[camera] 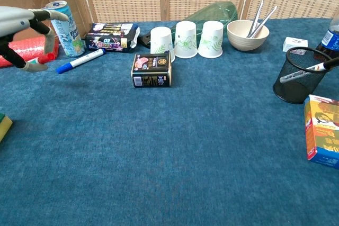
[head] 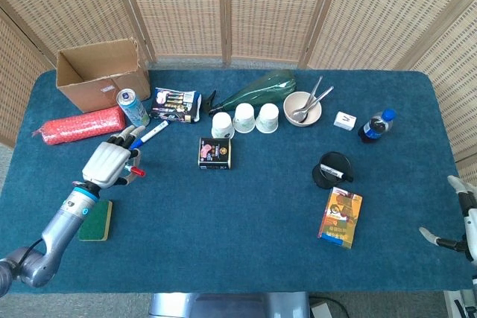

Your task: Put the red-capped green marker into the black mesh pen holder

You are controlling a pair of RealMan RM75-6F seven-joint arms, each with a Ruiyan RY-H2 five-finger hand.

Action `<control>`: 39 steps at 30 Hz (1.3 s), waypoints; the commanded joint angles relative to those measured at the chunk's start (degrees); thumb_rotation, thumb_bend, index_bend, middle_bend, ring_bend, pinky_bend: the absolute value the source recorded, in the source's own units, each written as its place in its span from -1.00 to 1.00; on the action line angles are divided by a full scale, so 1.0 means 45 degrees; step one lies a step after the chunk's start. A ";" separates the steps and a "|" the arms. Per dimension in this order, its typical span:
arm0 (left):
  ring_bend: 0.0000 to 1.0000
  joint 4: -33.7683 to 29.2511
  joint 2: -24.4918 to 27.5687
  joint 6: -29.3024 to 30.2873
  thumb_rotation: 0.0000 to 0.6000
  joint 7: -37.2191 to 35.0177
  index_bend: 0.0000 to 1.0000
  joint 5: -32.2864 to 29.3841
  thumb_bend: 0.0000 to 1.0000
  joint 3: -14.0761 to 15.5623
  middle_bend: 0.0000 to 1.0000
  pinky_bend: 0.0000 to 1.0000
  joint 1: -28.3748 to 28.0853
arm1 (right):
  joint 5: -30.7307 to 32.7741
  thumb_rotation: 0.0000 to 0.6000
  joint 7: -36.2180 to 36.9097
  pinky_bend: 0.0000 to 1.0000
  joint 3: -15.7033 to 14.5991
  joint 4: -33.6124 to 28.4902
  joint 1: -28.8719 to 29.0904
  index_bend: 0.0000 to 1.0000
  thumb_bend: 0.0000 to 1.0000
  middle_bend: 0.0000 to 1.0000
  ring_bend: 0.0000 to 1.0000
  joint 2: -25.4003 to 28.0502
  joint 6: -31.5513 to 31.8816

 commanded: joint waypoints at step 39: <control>-1.00 -0.1972 0.1099 0.0163 1.00 -0.3140 0.31 0.0098 -0.21 -0.0841 -1.00 -0.56 -0.0053 | -0.0318 1.00 0.9869 -0.77 0.0695 0.7085 0.5001 -1.00 -1.00 -1.00 -1.00 -0.4405 -0.8015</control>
